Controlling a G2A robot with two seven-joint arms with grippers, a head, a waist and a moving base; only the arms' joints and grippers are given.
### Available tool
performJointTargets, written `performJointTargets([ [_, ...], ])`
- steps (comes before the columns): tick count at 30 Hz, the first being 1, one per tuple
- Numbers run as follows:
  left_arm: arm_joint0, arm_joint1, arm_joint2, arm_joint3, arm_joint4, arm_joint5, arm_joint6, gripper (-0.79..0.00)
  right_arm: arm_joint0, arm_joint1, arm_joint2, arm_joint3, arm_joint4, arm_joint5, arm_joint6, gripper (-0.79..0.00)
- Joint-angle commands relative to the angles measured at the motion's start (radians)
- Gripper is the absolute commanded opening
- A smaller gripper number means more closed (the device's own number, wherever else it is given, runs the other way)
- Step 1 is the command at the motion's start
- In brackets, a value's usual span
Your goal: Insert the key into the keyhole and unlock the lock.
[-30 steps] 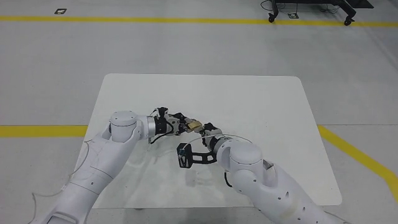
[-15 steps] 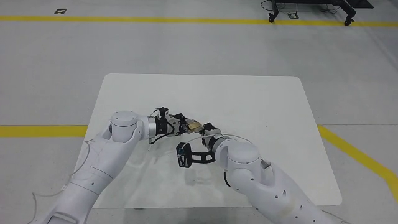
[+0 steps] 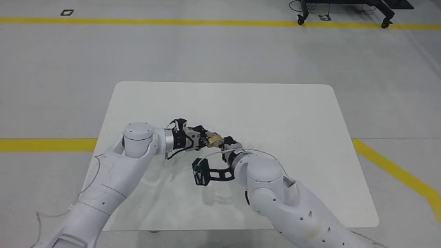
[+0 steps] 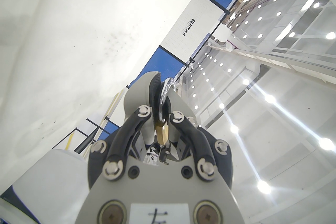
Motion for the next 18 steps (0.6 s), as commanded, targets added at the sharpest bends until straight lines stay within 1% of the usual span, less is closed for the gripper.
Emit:
performJointTargets([
  [1, 0.0, 0.0, 0.0, 0.001, -0.001, 0.001, 0.001, -0.785, 0.003, -0.004, -0.005, 0.002, 0.008, -0.002, -0.005, -0.785],
  [10, 0.002, 0.0, -0.004, 0.0, -0.004, 0.0, 0.005, -0.785, 0.008, -0.012, 0.013, -0.002, 0.066, -0.022, -0.046, -0.785],
  [15, 0.004, 0.001, -0.014, 0.0, -0.01, -0.009, 0.015, -0.785, -0.008, -0.004, 0.08, -0.013, 0.138, -0.034, -0.117, -0.785],
  [18, 0.007, 0.001, -0.018, -0.002, -0.012, -0.01, 0.018, -0.785, -0.027, 0.005, 0.127, -0.024, 0.152, -0.044, -0.142, -0.785],
])
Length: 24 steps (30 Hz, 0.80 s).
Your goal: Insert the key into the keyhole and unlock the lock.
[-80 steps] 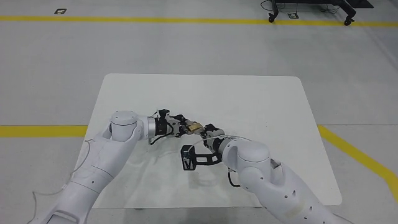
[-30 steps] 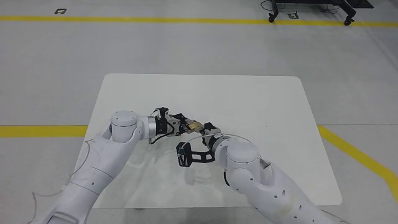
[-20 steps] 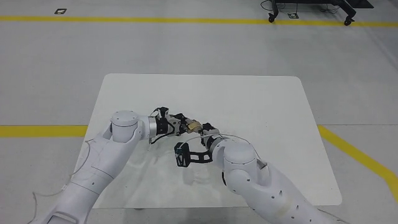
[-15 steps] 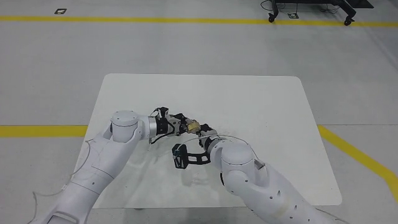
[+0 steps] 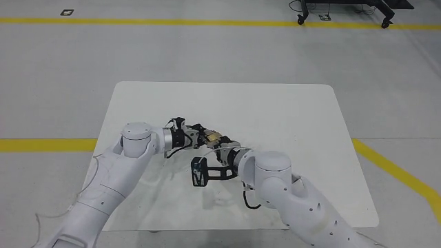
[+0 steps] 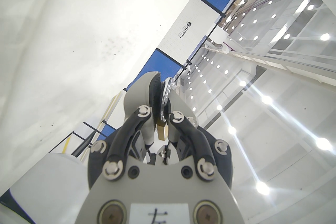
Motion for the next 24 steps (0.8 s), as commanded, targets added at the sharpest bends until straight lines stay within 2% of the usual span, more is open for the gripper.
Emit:
performJointTargets([
  [1, 0.002, 0.0, -0.002, -0.002, -0.003, 0.001, 0.001, -0.785, -0.013, 0.006, 0.026, -0.007, -0.004, -0.006, -0.007, -0.785],
  [7, 0.004, 0.0, -0.004, -0.002, -0.007, -0.001, 0.0, -0.785, -0.044, 0.016, 0.06, -0.018, -0.041, -0.006, 0.005, -0.785],
  [24, 0.001, -0.003, 0.007, -0.004, 0.0, -0.001, -0.006, -0.785, -0.003, -0.007, -0.031, 0.026, -0.098, 0.032, 0.068, -0.785],
])
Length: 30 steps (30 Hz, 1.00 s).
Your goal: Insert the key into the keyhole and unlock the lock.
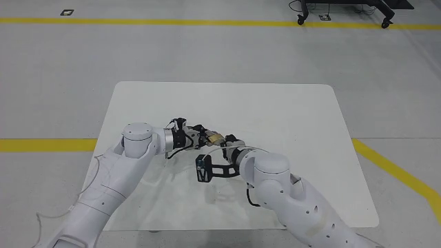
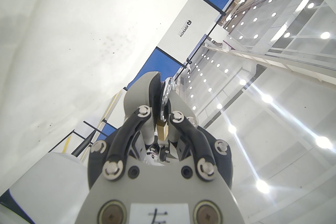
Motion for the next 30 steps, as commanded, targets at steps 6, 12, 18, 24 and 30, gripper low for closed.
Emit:
performJointTargets([
  [6, -0.001, -0.001, 0.002, 0.0, 0.0, 0.002, -0.003, -0.785, 0.004, -0.008, -0.021, 0.004, -0.008, 0.004, 0.031, -0.785],
  [12, 0.0, -0.001, 0.001, -0.001, -0.003, 0.003, 0.002, -0.785, 0.011, -0.016, -0.041, 0.008, -0.022, 0.008, 0.055, -0.785],
  [18, 0.0, -0.001, 0.002, -0.005, 0.006, 0.002, 0.006, -0.785, 0.016, -0.026, -0.065, 0.008, -0.049, 0.017, 0.107, -0.785],
  [24, 0.001, -0.002, 0.001, -0.009, 0.007, -0.004, 0.008, -0.785, 0.024, -0.041, -0.079, 0.022, -0.046, 0.039, 0.17, -0.785],
  [30, 0.003, -0.002, -0.001, -0.011, 0.005, -0.008, 0.005, -0.785, 0.042, -0.055, -0.087, 0.036, -0.025, 0.031, 0.196, -0.785],
])
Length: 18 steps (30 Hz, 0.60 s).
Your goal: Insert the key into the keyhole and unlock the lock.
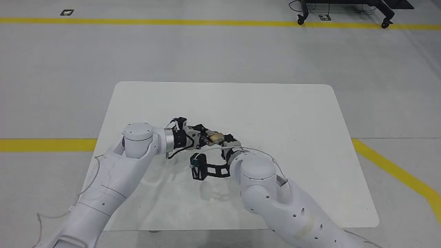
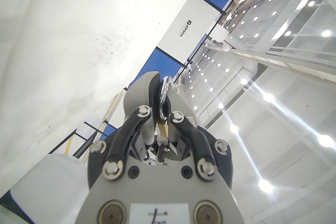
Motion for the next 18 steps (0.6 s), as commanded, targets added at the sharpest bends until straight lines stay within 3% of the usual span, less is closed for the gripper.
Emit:
performJointTargets([
  [1, 0.0, 0.0, 0.0, 0.0, 0.0, 0.0, 0.0, -0.785, 0.005, -0.004, -0.003, 0.002, 0.003, -0.002, 0.006, -0.785],
  [13, 0.0, -0.001, -0.003, 0.001, -0.002, -0.001, 0.0, -0.785, 0.011, -0.018, 0.008, 0.017, 0.032, -0.005, 0.005, -0.782],
  [15, 0.0, 0.0, -0.005, 0.003, -0.002, -0.002, 0.001, -0.785, 0.009, -0.019, 0.016, 0.015, 0.038, -0.008, 0.002, -0.508],
  [18, 0.001, 0.0, -0.008, 0.002, -0.003, -0.002, 0.004, -0.785, 0.002, -0.018, 0.028, 0.006, 0.044, -0.013, -0.006, -0.465],
])
